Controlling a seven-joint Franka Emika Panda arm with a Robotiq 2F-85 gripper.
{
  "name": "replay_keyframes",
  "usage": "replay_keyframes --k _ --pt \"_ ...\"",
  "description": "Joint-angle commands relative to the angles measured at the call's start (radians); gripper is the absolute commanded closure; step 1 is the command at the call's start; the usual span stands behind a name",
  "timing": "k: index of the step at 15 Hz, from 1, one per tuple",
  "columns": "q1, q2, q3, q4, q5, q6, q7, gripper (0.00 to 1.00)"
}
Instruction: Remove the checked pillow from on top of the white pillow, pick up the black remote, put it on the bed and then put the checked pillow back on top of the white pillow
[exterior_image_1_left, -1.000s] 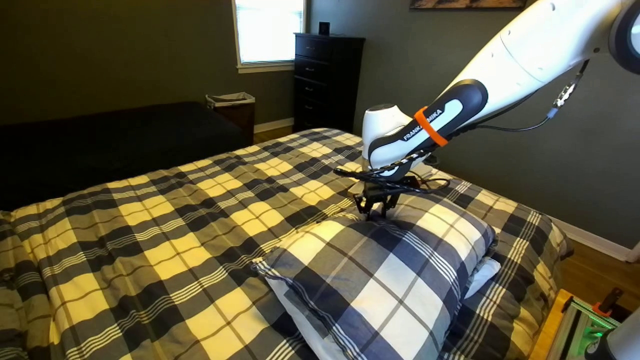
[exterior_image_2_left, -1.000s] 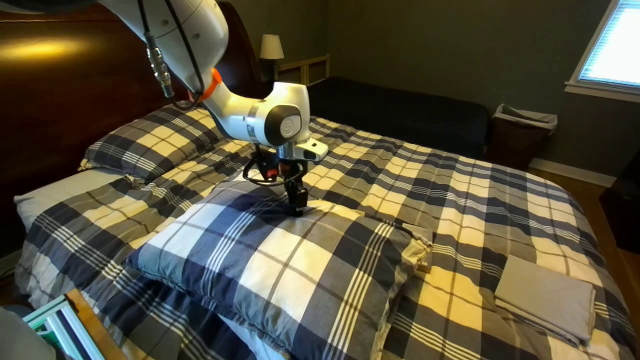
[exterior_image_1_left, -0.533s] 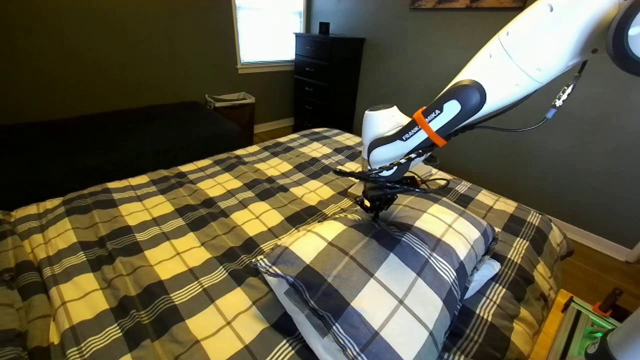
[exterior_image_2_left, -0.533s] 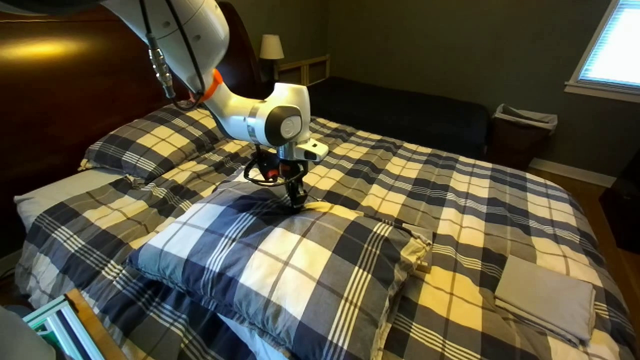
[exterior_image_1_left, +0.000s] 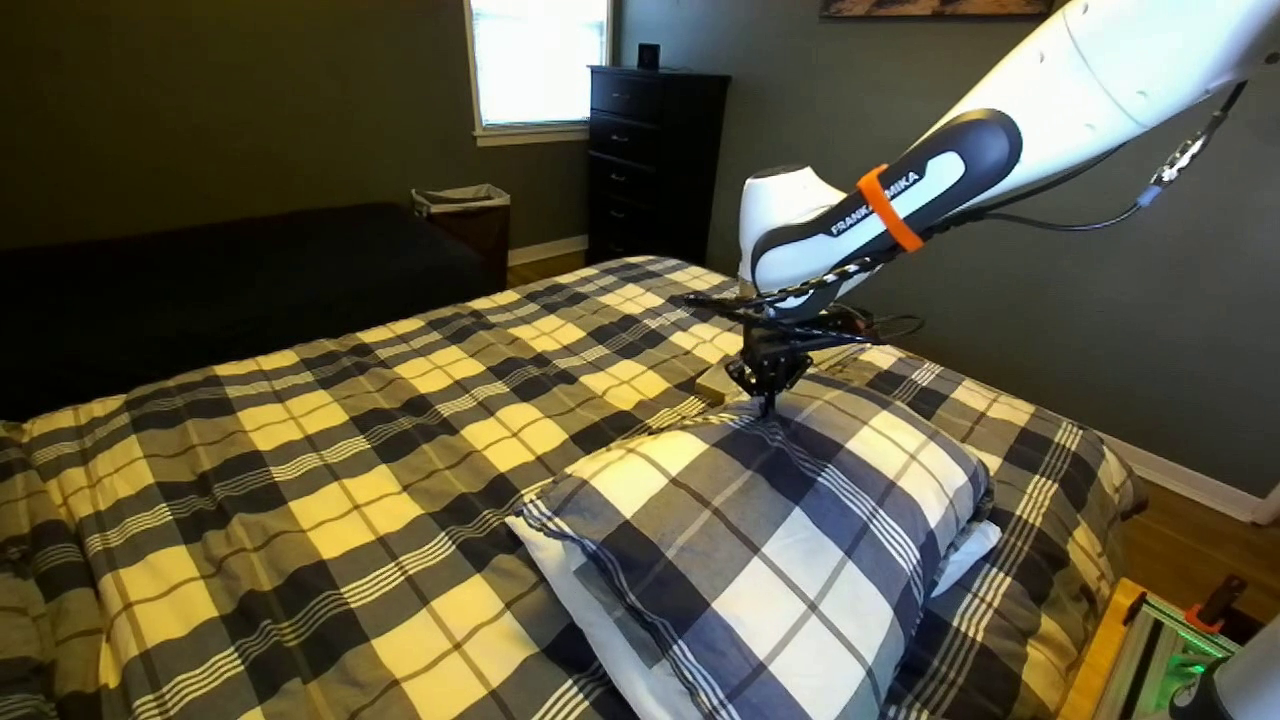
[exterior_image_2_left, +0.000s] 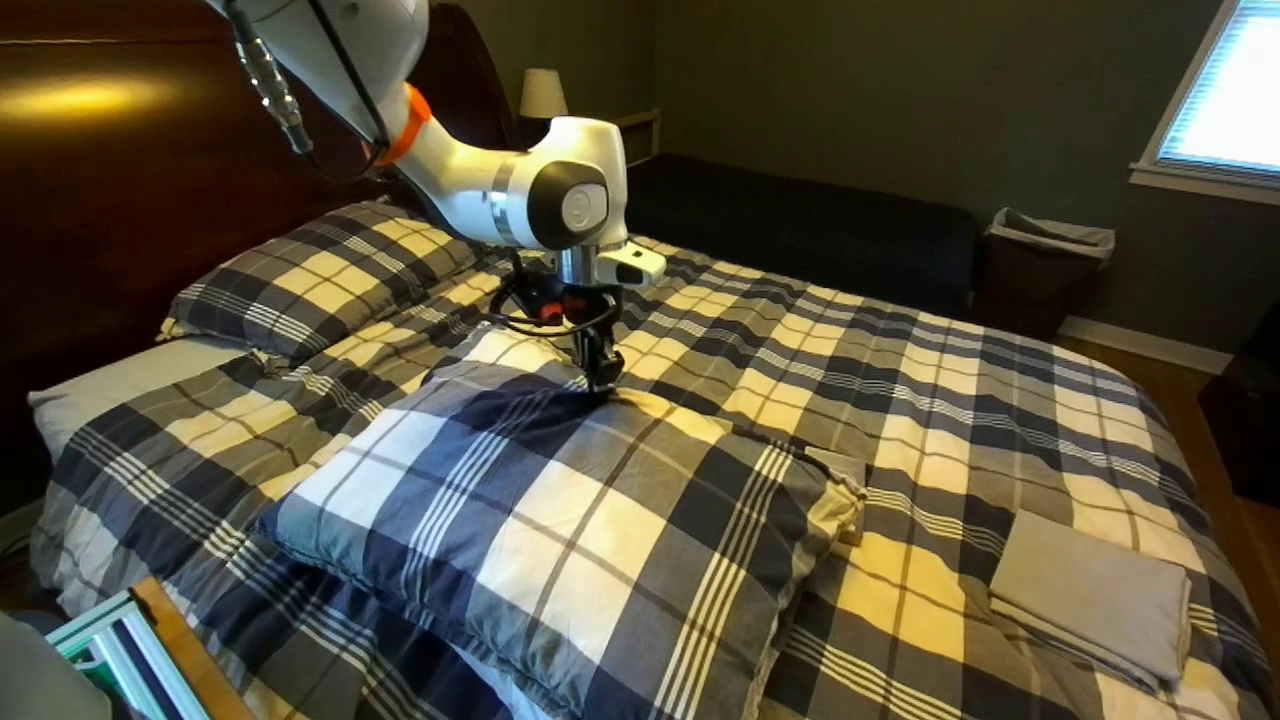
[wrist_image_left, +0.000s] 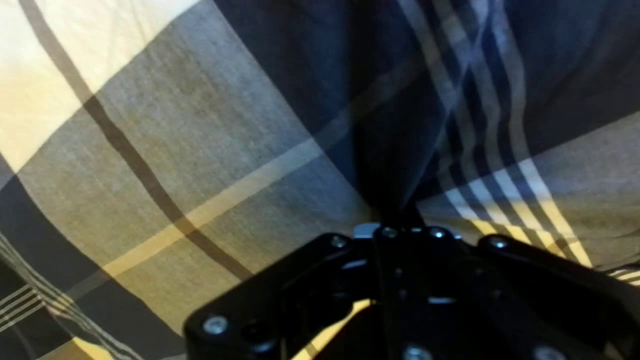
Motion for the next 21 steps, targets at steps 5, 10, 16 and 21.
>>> replay_keyframes --k 5,10,16,21 --pt "-0.025 -0.212 -0.028 -0.067 -0.114 -0.115 -0.004 0.99" --pt "-0.083 -0.327 -0.032 -0.066 -0.184 -0.207 -0.020 0.99" --pt "-0.153 -0.354 -0.026 -0.045 -0.157 -0.232 -0.044 0.99" --pt "-0.162 -0.340 -0.021 -0.048 -0.156 -0.234 -0.048 0.97"
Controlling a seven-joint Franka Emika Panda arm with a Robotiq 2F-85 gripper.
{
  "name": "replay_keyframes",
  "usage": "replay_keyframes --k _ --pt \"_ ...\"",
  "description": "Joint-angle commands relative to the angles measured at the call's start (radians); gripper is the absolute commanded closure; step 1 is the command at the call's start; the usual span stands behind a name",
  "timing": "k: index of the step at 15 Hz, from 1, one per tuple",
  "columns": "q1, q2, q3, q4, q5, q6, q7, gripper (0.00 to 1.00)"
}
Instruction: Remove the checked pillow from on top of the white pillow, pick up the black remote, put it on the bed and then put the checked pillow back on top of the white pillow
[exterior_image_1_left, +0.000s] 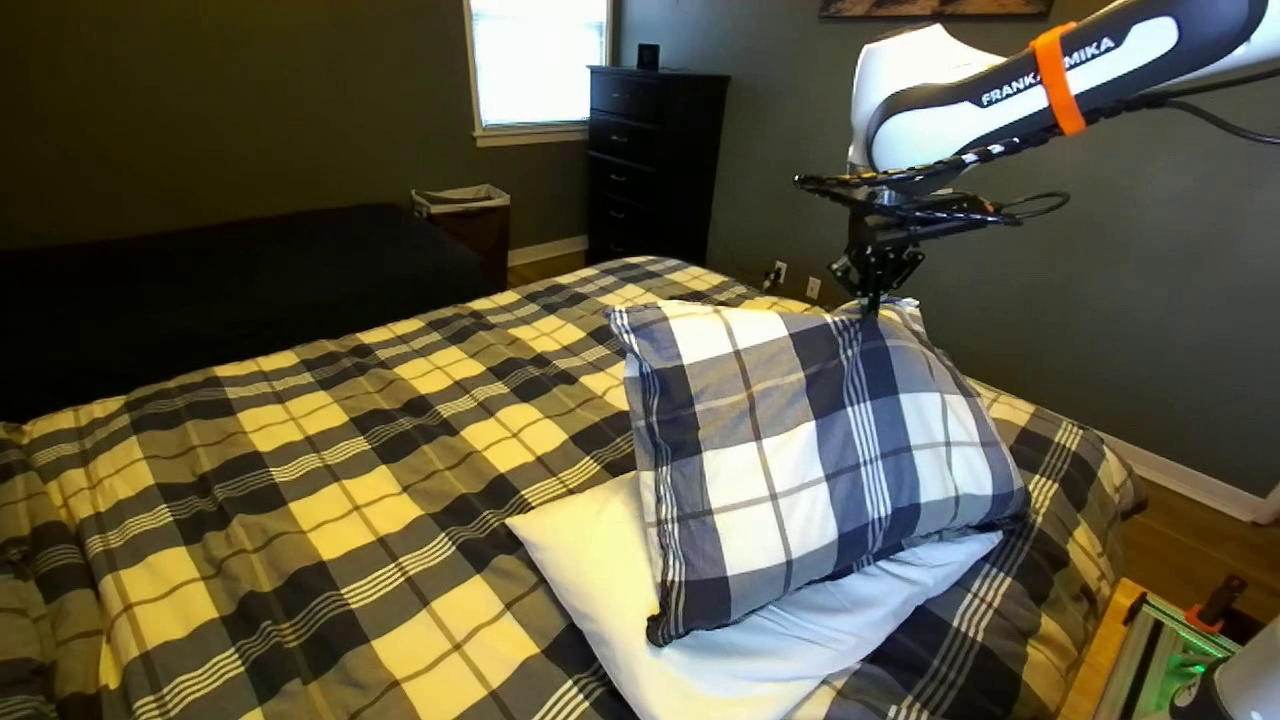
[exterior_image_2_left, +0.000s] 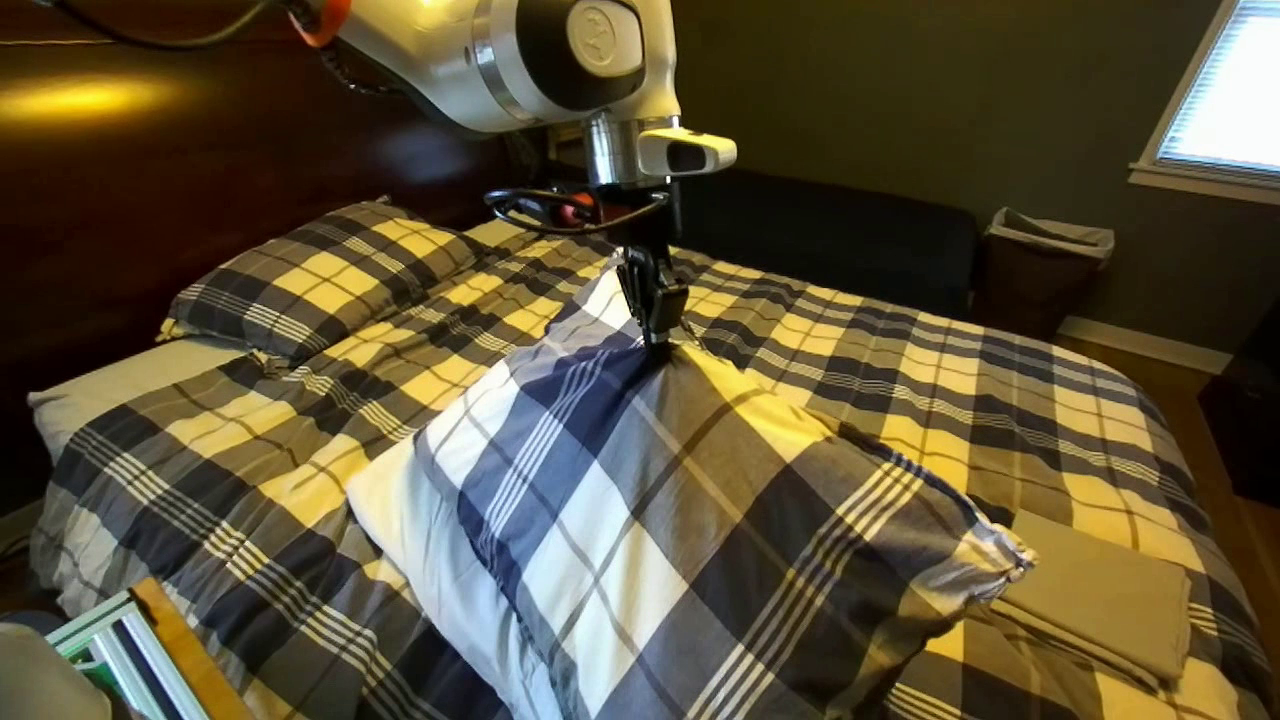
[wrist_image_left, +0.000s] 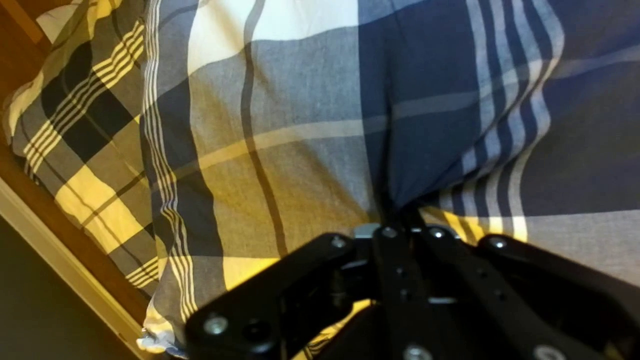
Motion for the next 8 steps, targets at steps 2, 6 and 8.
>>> replay_keyframes --k 2,6,8 --pt "-0.010 0.002 0.010 0.003 0.001 -0.003 -0.002 0.97" --pt "-0.031 0.008 -0.007 0.013 -0.045 0.033 -0.001 0.99" --pt "-0.051 0.015 -0.024 0.034 -0.057 0.029 -0.024 0.99"
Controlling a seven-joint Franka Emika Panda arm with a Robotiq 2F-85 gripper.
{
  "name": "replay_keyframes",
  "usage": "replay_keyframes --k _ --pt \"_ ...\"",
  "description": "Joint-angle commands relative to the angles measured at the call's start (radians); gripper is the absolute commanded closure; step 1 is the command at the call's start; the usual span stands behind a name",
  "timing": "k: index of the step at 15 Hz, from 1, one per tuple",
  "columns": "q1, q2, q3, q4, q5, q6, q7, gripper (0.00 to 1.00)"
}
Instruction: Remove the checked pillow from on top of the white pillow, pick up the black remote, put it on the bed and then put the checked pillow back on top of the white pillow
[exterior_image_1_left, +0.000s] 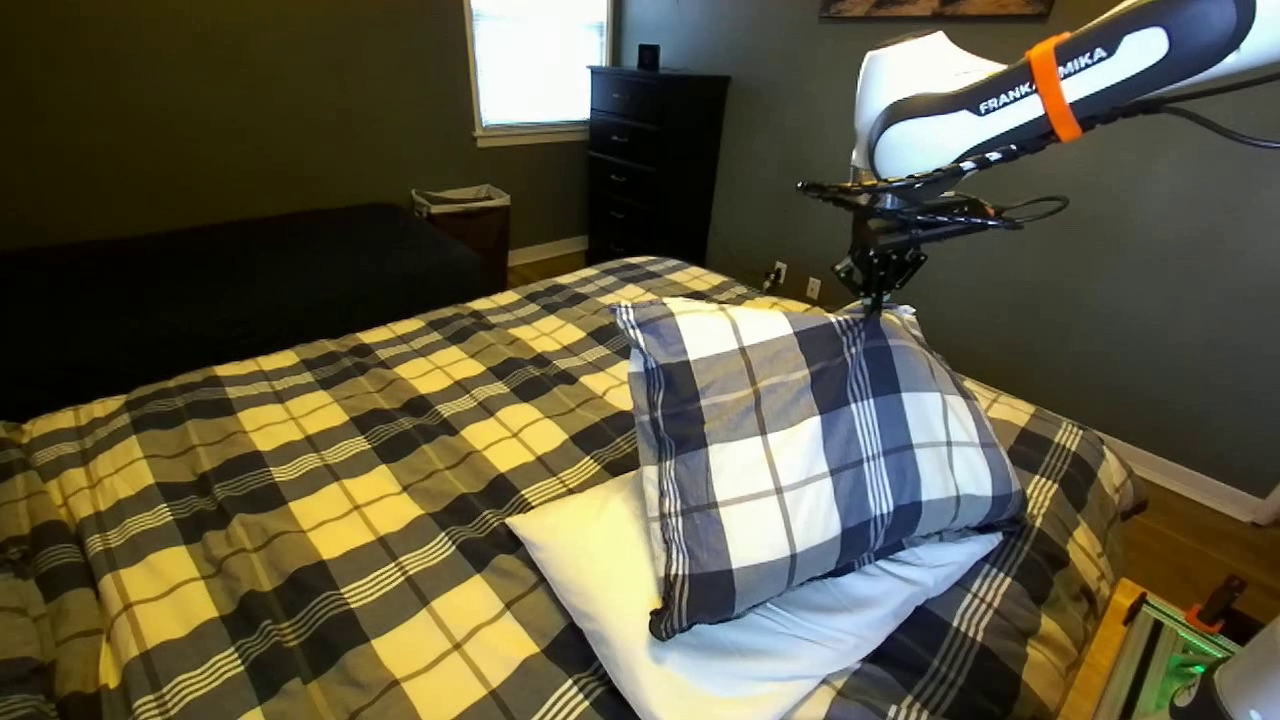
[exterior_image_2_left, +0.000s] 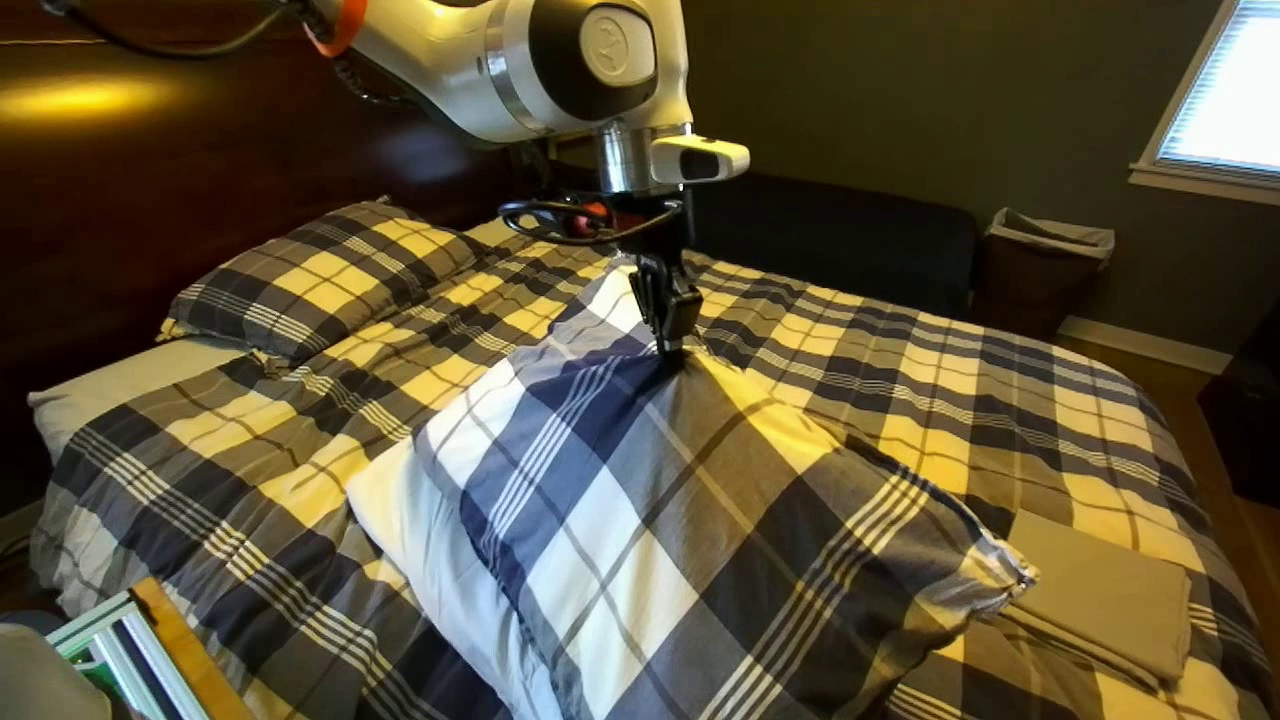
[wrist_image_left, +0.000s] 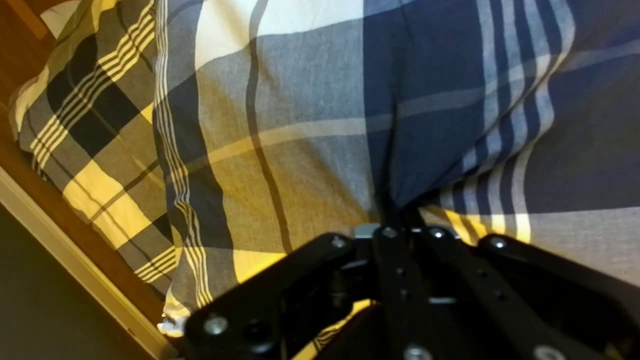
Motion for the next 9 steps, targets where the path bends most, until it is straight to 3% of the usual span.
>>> replay_keyframes --k 1,9 --pt "-0.040 -0.001 -0.026 0.034 -0.040 0.005 -0.036 0.99" --pt "-0.102 -0.003 -0.081 0.118 -0.116 0.025 -0.173 0.99"
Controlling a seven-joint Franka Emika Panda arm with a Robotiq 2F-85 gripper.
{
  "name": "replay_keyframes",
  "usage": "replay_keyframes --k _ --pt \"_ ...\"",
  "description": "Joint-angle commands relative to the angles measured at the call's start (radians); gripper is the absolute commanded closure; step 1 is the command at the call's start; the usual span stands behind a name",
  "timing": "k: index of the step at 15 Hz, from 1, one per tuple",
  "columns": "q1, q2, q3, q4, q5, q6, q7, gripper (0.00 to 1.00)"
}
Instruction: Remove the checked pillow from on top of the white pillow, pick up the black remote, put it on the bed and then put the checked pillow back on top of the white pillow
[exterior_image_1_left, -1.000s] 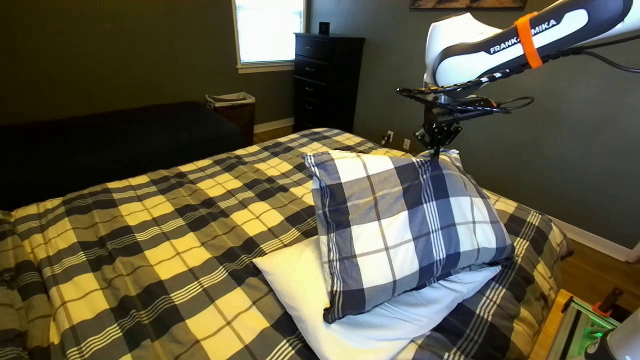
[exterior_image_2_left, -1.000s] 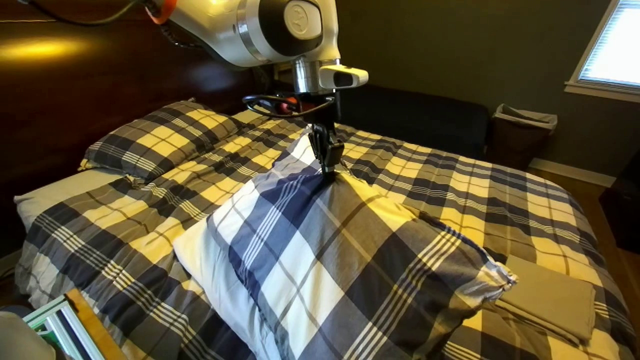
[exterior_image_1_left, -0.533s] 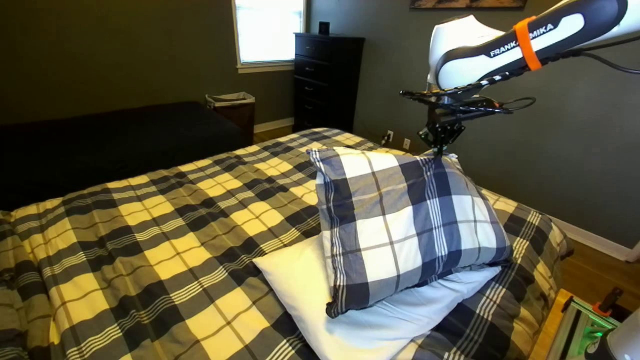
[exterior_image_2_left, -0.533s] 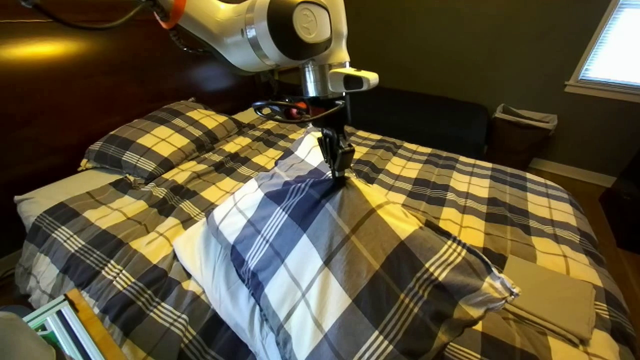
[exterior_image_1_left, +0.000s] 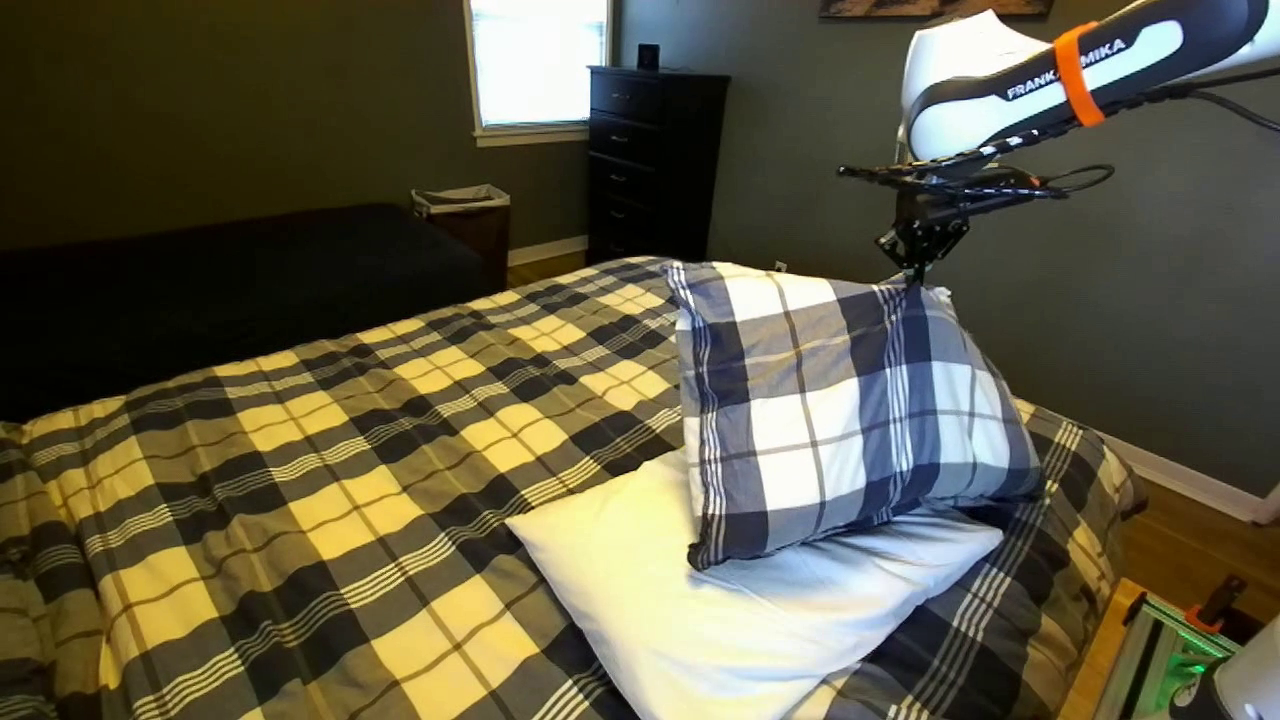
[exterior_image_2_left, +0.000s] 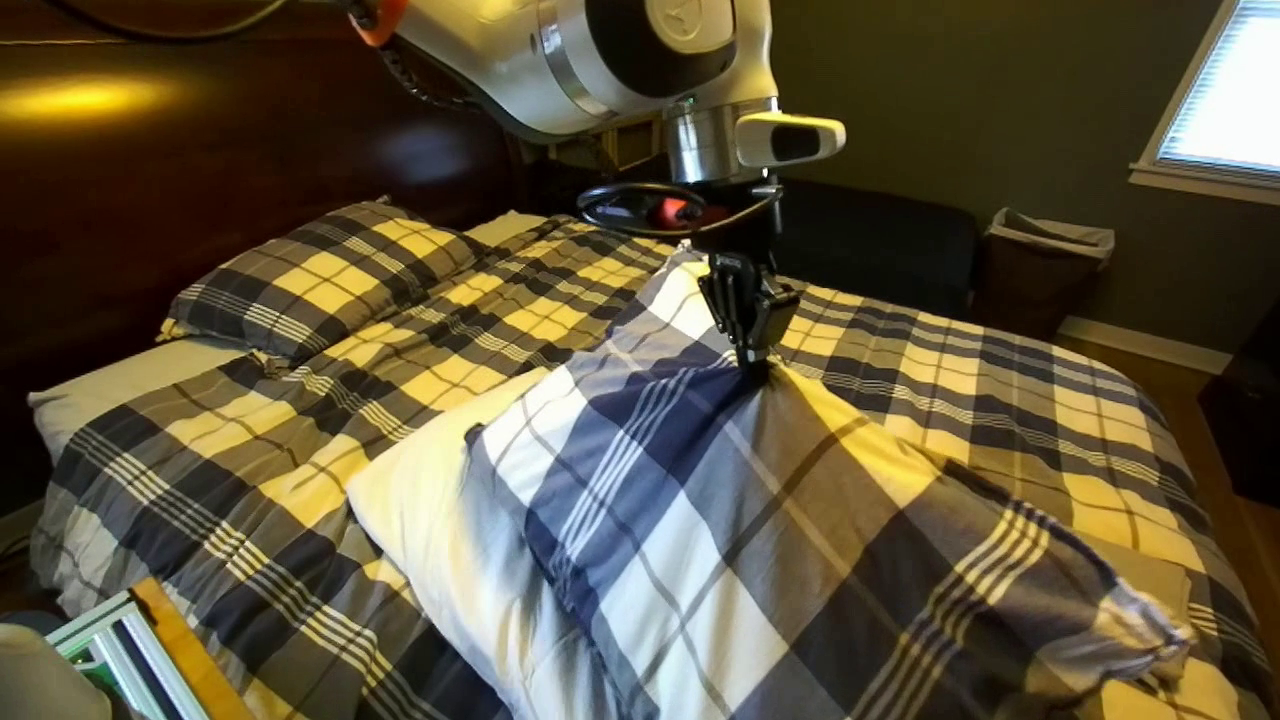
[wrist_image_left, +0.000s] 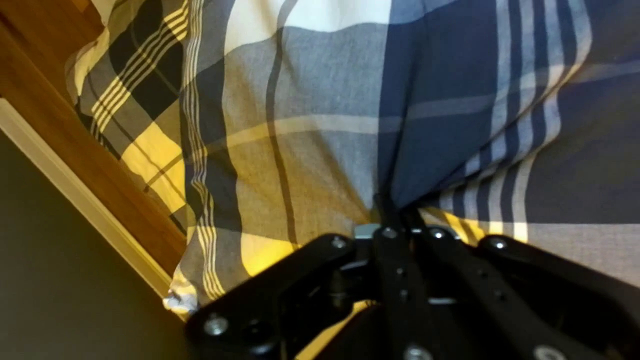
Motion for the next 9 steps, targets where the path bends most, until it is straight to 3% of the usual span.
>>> replay_keyframes --k 1,9 --pt "-0.025 -0.004 -0.020 0.068 -0.064 0.028 -0.069 0.99" --pt "-0.075 0.079 -0.077 0.198 -0.115 0.106 -0.150 0.99"
